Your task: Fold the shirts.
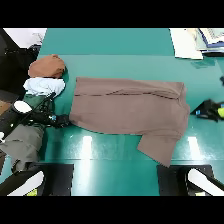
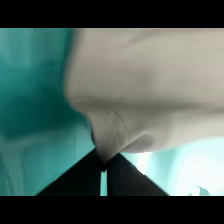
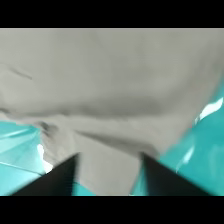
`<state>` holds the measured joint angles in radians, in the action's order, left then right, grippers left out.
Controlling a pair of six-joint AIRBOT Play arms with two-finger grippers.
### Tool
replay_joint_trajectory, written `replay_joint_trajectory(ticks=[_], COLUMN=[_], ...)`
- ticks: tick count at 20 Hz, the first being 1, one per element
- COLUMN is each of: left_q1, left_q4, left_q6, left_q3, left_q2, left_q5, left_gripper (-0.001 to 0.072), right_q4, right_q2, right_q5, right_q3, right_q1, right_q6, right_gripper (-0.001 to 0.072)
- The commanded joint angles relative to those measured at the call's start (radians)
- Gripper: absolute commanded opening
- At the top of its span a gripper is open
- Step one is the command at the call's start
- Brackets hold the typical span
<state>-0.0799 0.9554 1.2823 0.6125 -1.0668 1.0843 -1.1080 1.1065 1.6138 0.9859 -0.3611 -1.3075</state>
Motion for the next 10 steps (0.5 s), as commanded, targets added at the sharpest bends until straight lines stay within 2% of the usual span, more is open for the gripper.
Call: replay_joint_trajectory(ticks=[1,3,6,8,10], left_q1=[0.0,0.0,0.0,0.0,0.0], left_q4=[-0.016,-0.016,-0.018,-0.018,-0.018], left_q6=[0.001,0.001,0.001,0.001,0.001], left_q3=[0.046,0.073,0.074,0.074,0.074], left_q2=[0.054,0.056,0.055,0.055,0.055], left_q5=[0.055,0.075,0.075,0.077,0.076], left_gripper=[0.0023,0.0023,0.0024,0.0024,0.0024], right_q4=[-0.124,-0.142,-0.068,-0.008,0.041], right_q2=[-0.069,-0.08,-0.079,-0.079,-0.079], right_q5=[0.001,-0.013,-0.085,-0.152,-0.22], right_q3=[-0.208,-0.299,-0.409,-0.461,-0.497], right_q1=[-0.083,-0.098,-0.096,-0.096,-0.096], right_q6=[-0.001,-0.002,-0.001,0.003,0.019], right_gripper=[0.0586,0.0577,0.0575,0.0499,0.0499])
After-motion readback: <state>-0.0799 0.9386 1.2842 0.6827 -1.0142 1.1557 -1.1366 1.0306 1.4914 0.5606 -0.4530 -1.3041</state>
